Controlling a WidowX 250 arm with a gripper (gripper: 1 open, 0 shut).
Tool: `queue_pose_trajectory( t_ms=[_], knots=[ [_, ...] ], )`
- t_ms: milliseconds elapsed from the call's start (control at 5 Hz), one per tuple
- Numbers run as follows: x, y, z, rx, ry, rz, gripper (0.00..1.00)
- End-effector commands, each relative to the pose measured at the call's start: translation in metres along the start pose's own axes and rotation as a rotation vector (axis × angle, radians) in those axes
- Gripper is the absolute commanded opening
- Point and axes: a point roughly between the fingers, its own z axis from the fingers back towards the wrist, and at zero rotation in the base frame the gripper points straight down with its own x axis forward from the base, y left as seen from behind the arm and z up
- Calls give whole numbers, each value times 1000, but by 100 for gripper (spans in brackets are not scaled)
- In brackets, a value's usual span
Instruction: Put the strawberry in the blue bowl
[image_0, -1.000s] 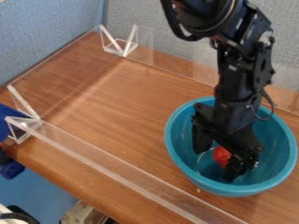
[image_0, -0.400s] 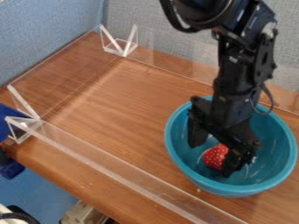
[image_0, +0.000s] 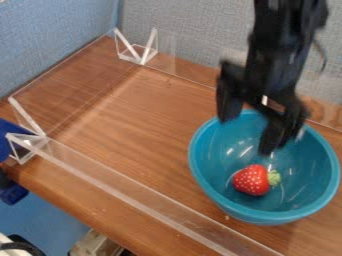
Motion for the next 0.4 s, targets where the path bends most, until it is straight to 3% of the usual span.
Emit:
queue_pose_trajectory(
  t_ms=[0,200],
  knots=[
    [1,10,48,56,-99,34,100],
    [-11,16,49,90,-99,62,100]
  ],
)
